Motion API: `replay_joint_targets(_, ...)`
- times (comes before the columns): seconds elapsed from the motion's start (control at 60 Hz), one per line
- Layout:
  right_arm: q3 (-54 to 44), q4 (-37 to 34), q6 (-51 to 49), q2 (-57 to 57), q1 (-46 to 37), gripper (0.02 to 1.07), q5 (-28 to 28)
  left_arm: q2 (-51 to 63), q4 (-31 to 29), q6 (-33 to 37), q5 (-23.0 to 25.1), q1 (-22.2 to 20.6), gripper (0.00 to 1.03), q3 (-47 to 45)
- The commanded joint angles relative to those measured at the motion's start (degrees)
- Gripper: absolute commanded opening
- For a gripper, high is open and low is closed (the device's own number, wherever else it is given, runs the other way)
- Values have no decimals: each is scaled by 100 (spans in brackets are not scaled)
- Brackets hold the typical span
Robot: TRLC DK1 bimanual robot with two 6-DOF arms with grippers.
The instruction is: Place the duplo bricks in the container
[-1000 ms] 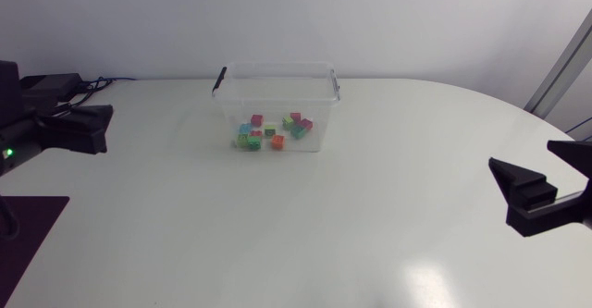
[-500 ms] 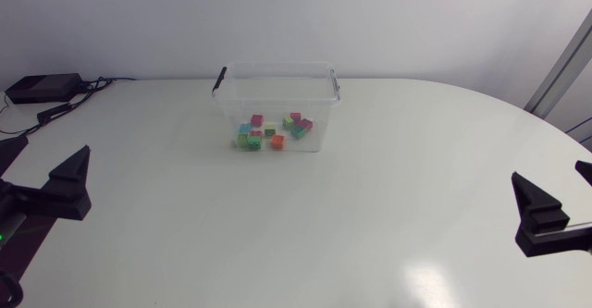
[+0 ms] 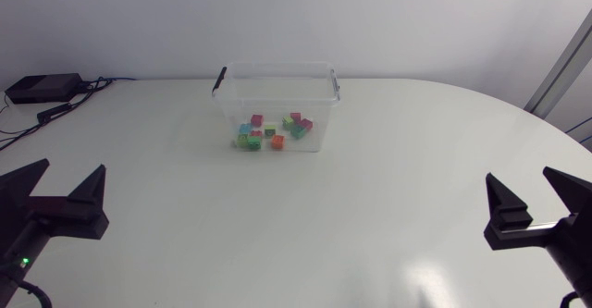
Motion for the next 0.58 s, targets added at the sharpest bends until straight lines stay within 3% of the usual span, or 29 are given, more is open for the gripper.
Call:
replay_joint_targets(0.0,-302,264,256,-77,-106,102,-108,-142,158,-274,95,63,99,-254)
replay_joint_targets(0.4,-1310,1496,862,-244,-508,102,-703,-707,537,-1024,467,150,99,-1050)
replay_joint_targets(0.567,-1310,1496,862,-244,-508,102,-703,-707,537,-1024,467,150,99,-1050)
